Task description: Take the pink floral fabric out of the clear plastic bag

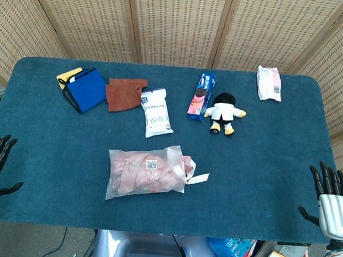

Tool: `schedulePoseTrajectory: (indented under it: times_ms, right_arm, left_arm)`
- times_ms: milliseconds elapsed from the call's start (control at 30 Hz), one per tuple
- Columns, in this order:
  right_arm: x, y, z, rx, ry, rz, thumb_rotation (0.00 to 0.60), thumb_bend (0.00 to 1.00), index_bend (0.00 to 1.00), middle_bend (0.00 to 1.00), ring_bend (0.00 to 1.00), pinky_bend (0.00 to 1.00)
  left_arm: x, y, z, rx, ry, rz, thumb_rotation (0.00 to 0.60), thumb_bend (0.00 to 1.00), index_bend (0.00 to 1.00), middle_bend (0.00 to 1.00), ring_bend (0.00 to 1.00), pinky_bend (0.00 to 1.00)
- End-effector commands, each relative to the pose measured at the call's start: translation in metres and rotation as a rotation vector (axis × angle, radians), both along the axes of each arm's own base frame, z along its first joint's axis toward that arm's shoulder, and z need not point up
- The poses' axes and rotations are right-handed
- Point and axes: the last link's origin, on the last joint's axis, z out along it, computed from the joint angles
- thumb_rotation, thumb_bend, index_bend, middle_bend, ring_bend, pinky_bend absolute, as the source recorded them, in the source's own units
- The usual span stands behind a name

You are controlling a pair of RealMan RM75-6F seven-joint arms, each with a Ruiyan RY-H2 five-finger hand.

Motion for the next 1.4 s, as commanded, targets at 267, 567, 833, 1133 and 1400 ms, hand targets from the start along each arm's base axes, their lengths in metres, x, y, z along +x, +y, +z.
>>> schedulePoseTrajectory:
  times_ms: [267, 567, 833, 1133, 1400]
  right_arm:
    - [0.0, 0.001, 0.001, 0.002, -0.002, -0.001, 0.6, 0.0, 0.0, 0.0, 0.0, 0.0]
    - [-0.001, 0.0, 0.005, -0.009, -0.022, -0.005, 0.6, 0.0, 0.0, 0.0, 0.0, 0.0]
    - [-0.005, -0.003, 0.008, -0.007, -0.03, -0.022, 0.6, 0.0, 0.0, 0.0, 0.0, 0.0]
    - [-0.01, -0.004, 0.011, -0.013, -0.048, -0.04, 0.6, 0.0, 0.0, 0.0, 0.0, 0.0]
    - [-0.015, -0.007, 0.012, -0.01, -0.053, -0.055, 0.6, 0.0, 0.0, 0.0, 0.0, 0.0]
  left_arm:
    - [0.002, 0.0, -0.003, -0.015, -0.012, -0.008, 0.6, 0.16, 0.0, 0.0, 0.0, 0.0]
    - [0.048, 0.02, -0.039, -0.188, -0.124, -0.137, 0.6, 0.16, 0.0, 0.0, 0.0, 0.0]
    - [0.112, 0.059, -0.089, -0.393, -0.185, -0.245, 0.6, 0.16, 0.0, 0.0, 0.0, 0.0]
    - [0.15, 0.097, -0.159, -0.549, -0.227, -0.196, 0.6, 0.16, 0.0, 0.0, 0.0, 0.0]
    - [0.165, 0.108, -0.194, -0.596, -0.234, -0.156, 0.6, 0.16, 0.0, 0.0, 0.0, 0.0]
